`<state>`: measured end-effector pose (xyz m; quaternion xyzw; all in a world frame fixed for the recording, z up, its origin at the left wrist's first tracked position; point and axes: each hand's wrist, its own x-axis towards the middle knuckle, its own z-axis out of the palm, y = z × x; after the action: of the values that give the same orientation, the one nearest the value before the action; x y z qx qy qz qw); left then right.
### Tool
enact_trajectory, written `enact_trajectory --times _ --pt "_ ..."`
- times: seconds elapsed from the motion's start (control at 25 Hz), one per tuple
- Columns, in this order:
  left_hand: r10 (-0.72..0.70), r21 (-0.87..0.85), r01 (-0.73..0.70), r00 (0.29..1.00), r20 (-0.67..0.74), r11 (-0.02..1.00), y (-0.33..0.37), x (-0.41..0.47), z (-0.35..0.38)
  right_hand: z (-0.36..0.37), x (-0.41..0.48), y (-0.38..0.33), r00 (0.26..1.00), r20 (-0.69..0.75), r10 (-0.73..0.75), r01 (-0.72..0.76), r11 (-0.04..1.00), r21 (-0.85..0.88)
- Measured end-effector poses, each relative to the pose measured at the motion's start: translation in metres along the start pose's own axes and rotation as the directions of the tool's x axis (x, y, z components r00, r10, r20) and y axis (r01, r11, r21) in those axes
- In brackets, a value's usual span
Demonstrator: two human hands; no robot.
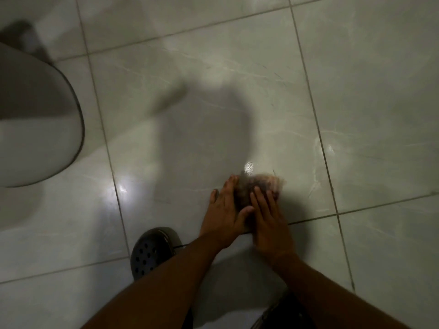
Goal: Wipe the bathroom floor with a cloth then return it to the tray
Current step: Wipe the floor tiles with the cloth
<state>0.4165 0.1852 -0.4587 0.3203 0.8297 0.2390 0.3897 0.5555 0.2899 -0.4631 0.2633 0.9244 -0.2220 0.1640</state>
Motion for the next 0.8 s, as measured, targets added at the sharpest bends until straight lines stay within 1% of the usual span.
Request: enact_trajectory --times 0.08,0.12,0.16,0.2,0.28,0.32,0.36,0.4,0.48,0.52,0.6,0.68,0.76,0.8 --pt "0.015 -0.01 -0.015 1.0 0.004 1.0 -0.003 -0.001 -0.005 0.001 -0.054 0.027 0.998 0.057 0.004 -0.003 1.0 -0.018" --pt "0.022 -0.006 -0.022 1.0 0.007 1.0 -0.003 -0.001 -0.007 -0.005 -0.067 0.047 0.997 0.064 0.042 -0.04 0.999 -0.034" --pt "0.025 0.002 -0.025 1.0 0.015 1.0 -0.002 0.0 -0.007 -0.013 -0.07 0.07 0.993 0.048 0.109 -0.107 0.993 -0.044" --pt "0.025 0.009 -0.026 0.999 0.021 1.0 -0.002 -0.001 -0.008 -0.022 -0.06 0.089 0.982 0.022 0.19 -0.189 0.981 -0.048" --pt "0.025 0.018 -0.025 0.999 0.027 1.0 -0.001 -0.002 -0.006 -0.044 -0.017 0.107 0.934 -0.039 0.356 -0.357 0.934 -0.018" --pt "0.024 0.023 -0.024 0.999 0.028 0.999 -0.001 -0.002 -0.005 -0.053 0.011 0.104 0.909 -0.066 0.411 -0.411 0.911 0.007" --pt "0.02 0.029 -0.021 0.999 0.025 0.999 0.0 -0.001 -0.003 -0.06 0.039 0.093 0.897 -0.086 0.435 -0.434 0.901 0.026" --pt "0.012 0.035 -0.013 1.0 0.019 0.999 0.0 -0.002 -0.003 -0.062 0.063 0.077 0.903 -0.096 0.419 -0.418 0.908 0.03" --pt "-0.006 0.046 0.006 1.0 0.016 0.999 0.001 -0.001 -0.003 -0.056 0.088 0.042 0.95 -0.111 0.29 -0.294 0.955 -0.02" --pt "-0.014 0.051 0.013 1.0 0.026 0.999 0.003 0.001 -0.004 -0.05 0.088 0.028 0.971 -0.094 0.219 -0.225 0.973 -0.058" --pt "-0.049 0.058 0.047 0.998 0.036 0.997 0.009 0.003 -0.007 -0.038 0.067 0.006 0.994 -0.015 0.108 -0.109 0.988 -0.11" --pt "-0.093 0.034 0.092 0.995 0.018 0.995 0.019 0.004 -0.011 -0.029 0.032 0.002 0.994 0.08 0.071 -0.064 0.994 -0.089" --pt "-0.124 0.015 0.124 0.992 0.007 0.992 0.033 0.002 -0.013 -0.026 0.005 0.016 0.983 0.169 0.069 -0.062 0.997 -0.046" --pt "-0.136 0.01 0.136 0.991 0.012 0.991 0.04 0.001 -0.012 -0.03 -0.003 0.026 0.981 0.179 0.079 -0.077 0.997 -0.016"
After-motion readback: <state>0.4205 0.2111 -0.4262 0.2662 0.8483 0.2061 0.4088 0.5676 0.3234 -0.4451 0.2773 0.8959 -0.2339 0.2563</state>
